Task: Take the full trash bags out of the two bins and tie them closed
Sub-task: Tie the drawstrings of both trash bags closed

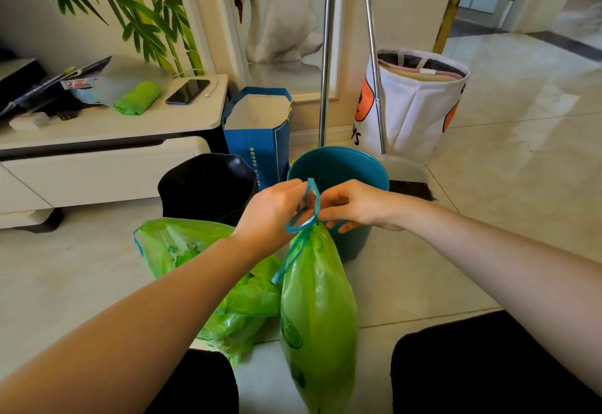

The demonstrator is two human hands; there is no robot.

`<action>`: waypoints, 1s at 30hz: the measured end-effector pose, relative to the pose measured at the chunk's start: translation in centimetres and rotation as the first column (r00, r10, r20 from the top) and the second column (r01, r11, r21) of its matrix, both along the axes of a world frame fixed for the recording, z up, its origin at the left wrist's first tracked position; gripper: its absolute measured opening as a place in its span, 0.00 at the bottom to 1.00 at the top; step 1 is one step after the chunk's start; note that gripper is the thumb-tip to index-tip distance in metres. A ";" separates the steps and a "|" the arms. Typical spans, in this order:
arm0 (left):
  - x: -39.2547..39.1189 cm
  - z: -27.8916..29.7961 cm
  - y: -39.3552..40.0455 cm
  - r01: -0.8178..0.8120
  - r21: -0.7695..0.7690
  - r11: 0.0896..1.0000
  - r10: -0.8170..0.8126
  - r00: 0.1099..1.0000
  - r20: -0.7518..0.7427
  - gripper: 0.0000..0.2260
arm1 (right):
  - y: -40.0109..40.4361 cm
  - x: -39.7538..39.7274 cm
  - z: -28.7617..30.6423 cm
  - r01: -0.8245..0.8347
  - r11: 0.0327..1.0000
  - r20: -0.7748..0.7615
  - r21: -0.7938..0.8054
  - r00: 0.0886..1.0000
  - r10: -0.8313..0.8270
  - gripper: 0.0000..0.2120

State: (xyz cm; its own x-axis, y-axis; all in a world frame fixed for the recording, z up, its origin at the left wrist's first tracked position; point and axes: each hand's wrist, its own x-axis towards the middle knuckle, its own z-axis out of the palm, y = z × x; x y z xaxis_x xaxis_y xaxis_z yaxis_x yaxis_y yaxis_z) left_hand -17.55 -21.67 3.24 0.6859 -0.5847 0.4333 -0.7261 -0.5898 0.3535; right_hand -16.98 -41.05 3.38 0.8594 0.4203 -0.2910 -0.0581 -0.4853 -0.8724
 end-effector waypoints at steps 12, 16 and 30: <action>0.5 0.6 0.4 -0.067 -0.088 0.994 0.043 0.968 -0.249 0.04 | 1.2 0.2 0.4 0.176 0.975 -0.093 0.137 0.982 -0.164 0.07; 0.6 0.9 0.6 -0.080 -0.086 0.993 0.053 0.958 -0.282 0.03 | 1.8 0.3 0.6 0.251 0.962 -0.044 0.111 0.968 -0.248 0.09; 1.0 1.3 1.6 -0.135 -0.026 0.990 0.115 0.915 -0.387 0.03 | 3.0 1.0 0.9 0.319 0.936 -0.079 0.146 0.947 -0.310 0.06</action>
State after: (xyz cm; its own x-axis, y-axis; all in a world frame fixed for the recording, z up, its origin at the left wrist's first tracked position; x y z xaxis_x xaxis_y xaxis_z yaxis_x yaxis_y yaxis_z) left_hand -16.52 -20.09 4.54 0.8713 -0.4674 0.1494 -0.4504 -0.6406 0.6219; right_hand -15.95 -38.05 4.23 0.9398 0.1747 -0.2936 -0.2349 -0.2935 -0.9267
